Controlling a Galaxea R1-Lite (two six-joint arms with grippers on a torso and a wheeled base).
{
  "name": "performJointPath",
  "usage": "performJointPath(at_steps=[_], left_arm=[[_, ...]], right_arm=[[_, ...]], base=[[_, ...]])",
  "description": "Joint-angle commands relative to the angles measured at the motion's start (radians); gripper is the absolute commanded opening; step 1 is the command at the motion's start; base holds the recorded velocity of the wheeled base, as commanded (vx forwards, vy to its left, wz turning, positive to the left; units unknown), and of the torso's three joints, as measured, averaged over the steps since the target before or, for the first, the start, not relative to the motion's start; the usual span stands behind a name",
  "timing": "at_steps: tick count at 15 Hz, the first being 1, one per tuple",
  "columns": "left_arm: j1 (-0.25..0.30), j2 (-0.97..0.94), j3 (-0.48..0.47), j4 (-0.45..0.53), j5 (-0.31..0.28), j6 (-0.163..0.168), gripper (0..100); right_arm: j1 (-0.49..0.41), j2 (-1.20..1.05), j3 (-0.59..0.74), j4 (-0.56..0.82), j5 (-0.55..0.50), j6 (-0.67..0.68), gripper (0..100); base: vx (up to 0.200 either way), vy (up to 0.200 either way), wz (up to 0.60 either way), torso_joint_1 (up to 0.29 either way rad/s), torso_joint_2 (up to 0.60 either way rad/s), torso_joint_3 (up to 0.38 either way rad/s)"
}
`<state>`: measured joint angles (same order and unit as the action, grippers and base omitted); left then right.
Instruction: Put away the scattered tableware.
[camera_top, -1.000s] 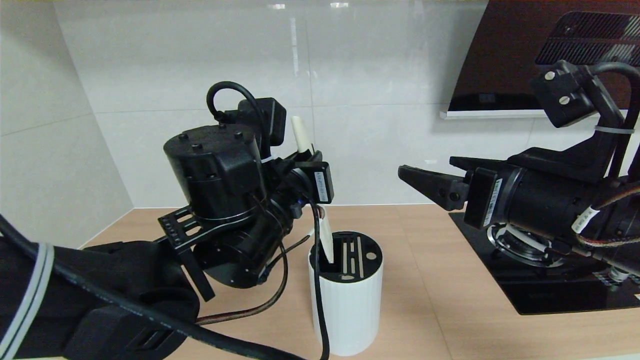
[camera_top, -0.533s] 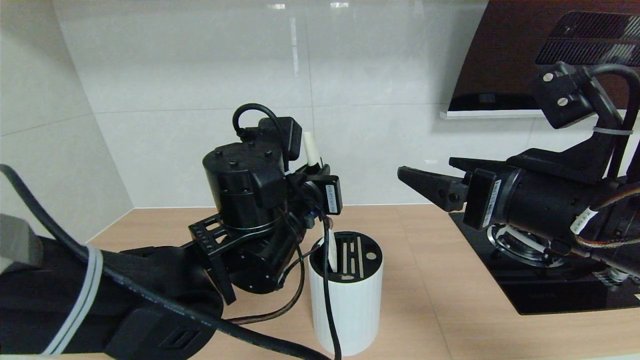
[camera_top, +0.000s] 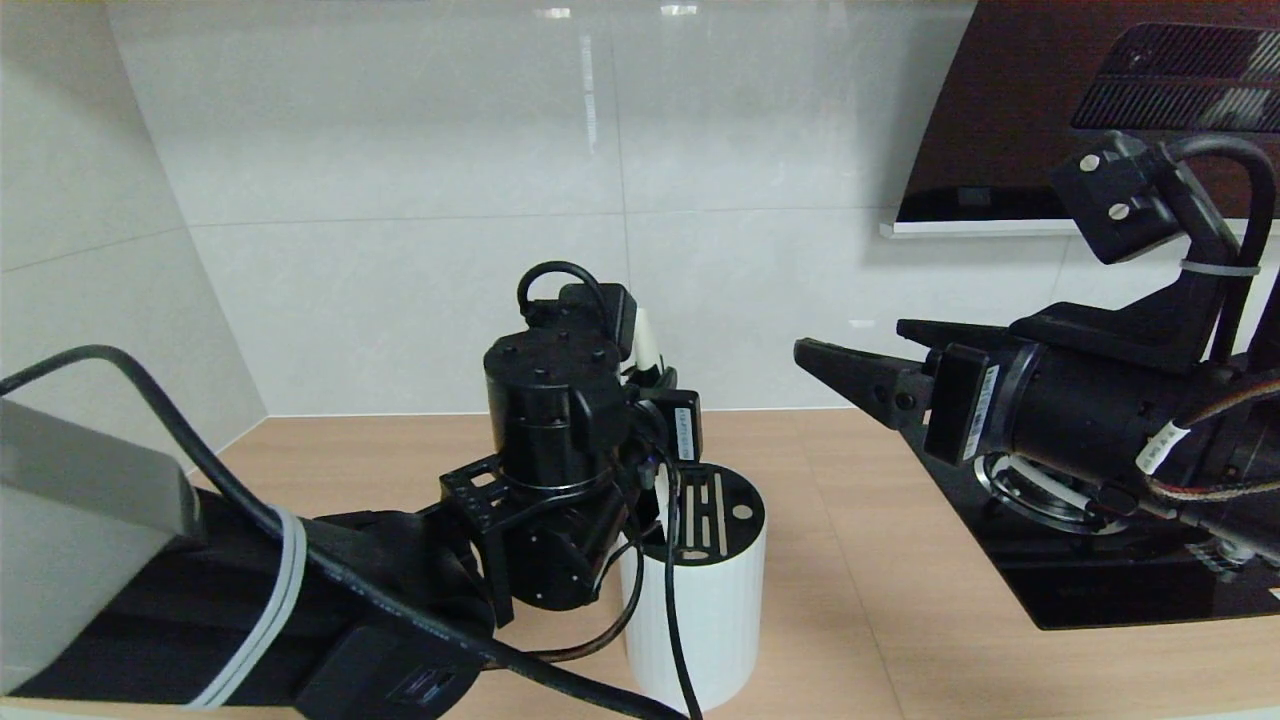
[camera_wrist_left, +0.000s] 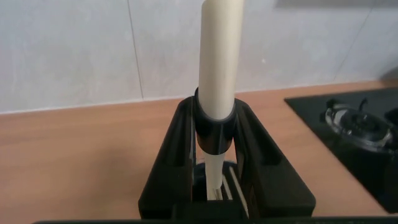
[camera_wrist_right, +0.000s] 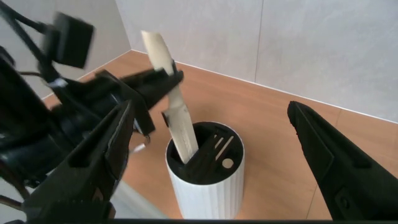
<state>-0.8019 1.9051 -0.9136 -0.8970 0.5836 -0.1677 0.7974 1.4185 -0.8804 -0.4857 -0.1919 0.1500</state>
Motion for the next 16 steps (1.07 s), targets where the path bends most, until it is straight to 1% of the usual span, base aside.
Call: performJointPath(at_steps=[1, 6, 9, 13, 16], left_arm=[[0.000, 0.037, 0.007, 0.000, 0.001, -0.004, 0], [-0.005, 0.111, 0.032, -0.002, 0.001, -0.012, 0], [-0.019, 0.129, 0.041, 0.000, 0.001, -0.032, 0], [-0.020, 0.153, 0.058, -0.002, -0.001, -0.044, 0], [-0.022, 0.152, 0.065, -0.003, -0.002, -0.044, 0]], right_arm=[[0.000, 0.003, 0.000, -0.001, 0.000, 0.000, 100], [0.000, 0.008, 0.000, -0.001, 0.000, 0.000, 100], [0.000, 0.008, 0.000, -0.001, 0.000, 0.000, 100], [0.000, 0.007, 0.000, -0.001, 0.000, 0.000, 100], [0.000, 0.007, 0.000, -0.001, 0.000, 0.000, 100]], base=[[0.000, 0.000, 0.00, 0.000, 0.00, 0.000], [0.000, 0.000, 0.00, 0.000, 0.00, 0.000], [0.000, 0.000, 0.00, 0.000, 0.00, 0.000], [0.000, 0.000, 0.00, 0.000, 0.00, 0.000], [0.000, 0.000, 0.00, 0.000, 0.00, 0.000]])
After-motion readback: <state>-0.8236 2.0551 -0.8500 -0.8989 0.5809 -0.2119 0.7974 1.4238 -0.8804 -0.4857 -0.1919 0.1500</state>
